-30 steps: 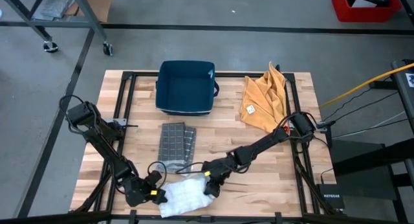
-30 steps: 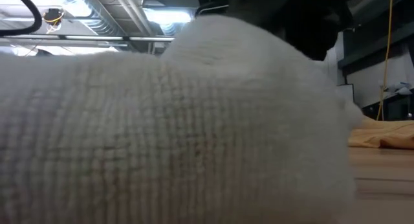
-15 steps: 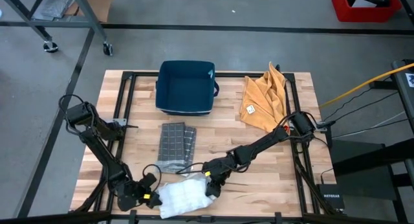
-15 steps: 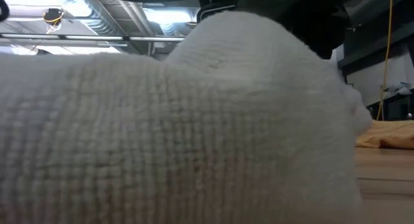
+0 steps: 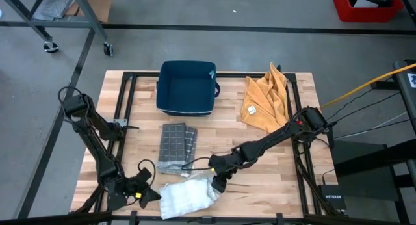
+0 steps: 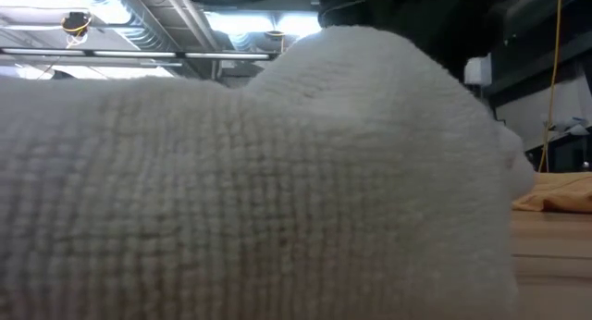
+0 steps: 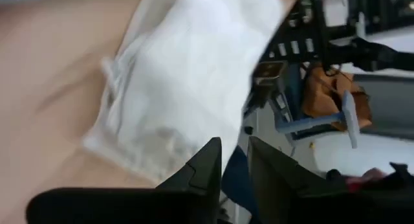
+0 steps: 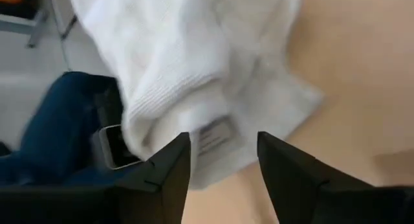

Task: Fold towel
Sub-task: Stack the folded white patterned towel on top of the folded gray patterned towel

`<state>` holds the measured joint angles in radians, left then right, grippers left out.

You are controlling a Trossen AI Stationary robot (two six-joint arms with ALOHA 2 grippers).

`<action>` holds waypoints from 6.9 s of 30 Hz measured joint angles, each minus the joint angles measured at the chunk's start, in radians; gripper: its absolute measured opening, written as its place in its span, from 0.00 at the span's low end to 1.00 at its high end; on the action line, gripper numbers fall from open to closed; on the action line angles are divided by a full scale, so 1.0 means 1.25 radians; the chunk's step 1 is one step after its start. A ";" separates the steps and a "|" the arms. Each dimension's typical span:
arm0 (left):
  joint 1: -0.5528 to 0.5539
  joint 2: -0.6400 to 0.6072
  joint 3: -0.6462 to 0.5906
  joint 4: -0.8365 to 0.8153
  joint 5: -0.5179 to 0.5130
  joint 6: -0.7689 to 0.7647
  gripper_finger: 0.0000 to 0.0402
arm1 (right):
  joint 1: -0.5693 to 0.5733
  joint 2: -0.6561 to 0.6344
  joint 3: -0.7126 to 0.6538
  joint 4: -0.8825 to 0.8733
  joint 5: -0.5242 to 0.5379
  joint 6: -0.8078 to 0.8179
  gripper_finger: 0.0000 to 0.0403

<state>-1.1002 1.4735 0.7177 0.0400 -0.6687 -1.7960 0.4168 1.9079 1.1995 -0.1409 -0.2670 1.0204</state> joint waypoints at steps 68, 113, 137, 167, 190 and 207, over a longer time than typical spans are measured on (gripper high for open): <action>0.218 0.112 0.000 -0.021 0.450 0.492 0.16 | -0.078 0.169 0.003 0.172 0.244 0.376 0.45; 0.175 -0.085 -0.001 -0.317 0.428 0.506 0.18 | -0.041 0.066 -0.001 0.159 0.145 0.273 0.45; 0.176 -0.085 -0.049 -0.373 0.539 0.385 0.18 | -0.040 0.065 0.000 0.160 0.051 0.273 0.45; 0.203 0.038 -0.053 -0.080 0.447 0.115 0.51 | -0.035 0.068 0.000 0.160 0.179 0.378 0.45; 0.264 0.089 -0.053 0.061 0.334 0.042 0.51 | -0.035 0.100 0.001 0.194 0.282 0.380 0.45; 0.284 0.223 -0.050 0.243 0.379 0.016 0.51 | -0.036 0.156 0.000 0.329 0.263 0.380 0.45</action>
<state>-0.7456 1.7527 0.6558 0.3437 -0.1955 -1.7756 0.3722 2.1026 1.1996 0.2700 0.0623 1.4952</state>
